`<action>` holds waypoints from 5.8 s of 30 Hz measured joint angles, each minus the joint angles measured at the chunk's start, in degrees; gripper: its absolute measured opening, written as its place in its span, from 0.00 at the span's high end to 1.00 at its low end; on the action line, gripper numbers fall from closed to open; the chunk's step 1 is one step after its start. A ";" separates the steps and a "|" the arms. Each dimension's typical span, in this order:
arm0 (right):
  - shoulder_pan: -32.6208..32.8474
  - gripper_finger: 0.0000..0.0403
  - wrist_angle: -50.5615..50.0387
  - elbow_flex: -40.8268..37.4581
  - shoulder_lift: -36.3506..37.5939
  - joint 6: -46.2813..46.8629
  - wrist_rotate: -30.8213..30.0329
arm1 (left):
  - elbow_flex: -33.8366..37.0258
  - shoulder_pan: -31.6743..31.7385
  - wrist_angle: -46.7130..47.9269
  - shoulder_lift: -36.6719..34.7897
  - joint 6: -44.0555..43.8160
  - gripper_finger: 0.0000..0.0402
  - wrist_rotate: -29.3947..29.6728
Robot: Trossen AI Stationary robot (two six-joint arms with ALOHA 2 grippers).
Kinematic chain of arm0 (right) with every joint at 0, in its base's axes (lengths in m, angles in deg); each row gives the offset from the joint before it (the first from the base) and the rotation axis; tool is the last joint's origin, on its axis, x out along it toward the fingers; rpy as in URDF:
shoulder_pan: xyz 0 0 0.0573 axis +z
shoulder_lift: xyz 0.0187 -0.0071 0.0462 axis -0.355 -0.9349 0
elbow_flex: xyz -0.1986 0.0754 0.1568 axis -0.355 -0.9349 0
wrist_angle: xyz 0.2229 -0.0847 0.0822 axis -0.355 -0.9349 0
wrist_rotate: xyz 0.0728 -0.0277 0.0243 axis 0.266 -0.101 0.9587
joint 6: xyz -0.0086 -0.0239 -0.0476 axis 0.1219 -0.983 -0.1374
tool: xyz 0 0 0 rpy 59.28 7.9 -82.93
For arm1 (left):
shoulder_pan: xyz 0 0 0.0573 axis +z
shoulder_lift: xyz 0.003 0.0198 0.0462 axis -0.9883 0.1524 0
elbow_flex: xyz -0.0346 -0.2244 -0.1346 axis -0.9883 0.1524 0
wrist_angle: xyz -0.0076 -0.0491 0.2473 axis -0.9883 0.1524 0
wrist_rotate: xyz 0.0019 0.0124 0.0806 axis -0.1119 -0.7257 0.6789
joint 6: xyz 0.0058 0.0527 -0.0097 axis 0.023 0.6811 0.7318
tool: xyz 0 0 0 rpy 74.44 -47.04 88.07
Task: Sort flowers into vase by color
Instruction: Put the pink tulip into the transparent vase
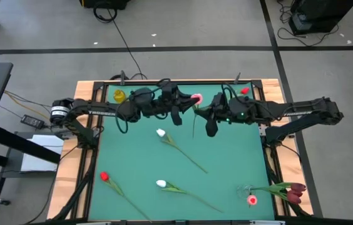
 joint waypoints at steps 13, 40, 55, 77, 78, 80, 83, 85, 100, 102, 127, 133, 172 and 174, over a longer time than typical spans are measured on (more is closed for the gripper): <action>0.28 0.99 -6.53 0.07 3.10 2.88 -3.06 | 0.05 8.31 33.59 -15.30 9.62 0.47 -11.72; 4.70 0.99 -10.41 0.07 17.33 -2.19 19.83 | 33.90 2.80 30.02 -46.81 21.58 0.45 -10.46; 4.57 0.99 -9.94 0.07 19.71 2.67 30.07 | 33.90 1.64 27.50 -46.75 20.64 0.45 -10.46; 4.70 0.99 -28.38 -1.80 37.70 -0.12 44.90 | 33.88 1.64 27.54 -46.75 20.64 0.45 -10.46; 4.68 0.99 -28.31 -2.58 38.41 -0.18 45.54 | 33.88 1.64 27.54 -46.75 20.64 0.45 -10.46; 4.70 0.99 -28.03 -4.14 39.84 -0.17 47.58 | 33.88 1.64 27.56 -46.75 20.64 0.45 -10.46; 4.74 0.99 -27.48 -6.50 41.58 0.67 50.78 | 33.88 1.64 27.56 -46.75 20.64 0.45 -10.46; 4.74 0.99 -25.75 -8.08 42.62 1.69 51.66 | 33.88 1.64 27.56 -46.75 20.64 0.45 -10.46; 4.76 0.99 -9.90 -17.90 43.89 2.77 58.67 | 33.86 1.64 27.58 -46.75 20.64 0.45 -10.46; 4.76 0.99 -9.95 -18.12 43.89 2.76 59.23 | 33.86 1.64 27.56 -46.74 20.66 0.45 -10.46; 10.52 0.99 -7.91 -18.14 39.67 0.14 58.65 | 33.86 1.66 27.58 -46.73 20.65 0.45 -10.46; 13.95 0.99 -7.85 -18.14 38.62 -2.04 54.93 | 33.86 1.65 27.58 -46.73 20.65 0.45 -10.46; 23.33 0.95 -16.26 -16.37 29.83 -20.23 53.43 | 33.86 1.64 27.58 -46.73 20.64 0.45 -10.44; 23.77 0.95 -16.40 -16.37 28.90 -20.28 53.44 | 33.86 1.65 27.57 -46.73 20.65 0.45 -10.46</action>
